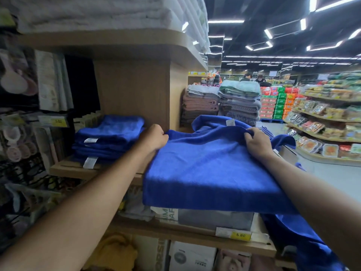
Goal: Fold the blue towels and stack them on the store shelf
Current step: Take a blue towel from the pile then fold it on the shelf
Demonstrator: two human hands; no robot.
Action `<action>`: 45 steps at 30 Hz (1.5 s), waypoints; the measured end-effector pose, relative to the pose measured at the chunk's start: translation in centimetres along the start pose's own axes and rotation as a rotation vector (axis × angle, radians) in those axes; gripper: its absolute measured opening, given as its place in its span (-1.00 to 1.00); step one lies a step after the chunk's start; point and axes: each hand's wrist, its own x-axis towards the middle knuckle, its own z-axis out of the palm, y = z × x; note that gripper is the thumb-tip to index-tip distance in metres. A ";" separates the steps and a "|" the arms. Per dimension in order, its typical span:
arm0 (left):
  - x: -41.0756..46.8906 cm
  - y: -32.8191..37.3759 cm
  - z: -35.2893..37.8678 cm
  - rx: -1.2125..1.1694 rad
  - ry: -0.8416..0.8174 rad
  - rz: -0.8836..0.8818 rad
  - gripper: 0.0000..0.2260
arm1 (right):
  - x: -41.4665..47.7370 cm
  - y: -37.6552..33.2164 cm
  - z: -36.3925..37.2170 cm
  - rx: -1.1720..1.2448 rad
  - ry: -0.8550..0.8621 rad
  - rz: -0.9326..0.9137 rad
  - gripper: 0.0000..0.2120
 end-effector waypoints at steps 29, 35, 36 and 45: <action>8.6 2.8 -2.6 -0.975 0.147 -0.222 -0.93 | 6.2 -4.2 -6.3 0.331 -0.132 0.188 -0.70; 5.7 2.2 -4.7 -1.099 0.030 -0.145 -0.90 | 2.6 -4.4 -9.8 0.310 -0.208 0.112 -0.79; 4.9 2.1 -5.4 -1.106 0.016 -0.098 -0.90 | 1.8 -4.5 -10.8 0.323 -0.217 0.082 -0.79; -6.6 -2.6 -8.5 -0.797 -0.089 0.504 -0.82 | -9.1 -2.9 -17.5 0.070 -0.353 -0.394 -0.82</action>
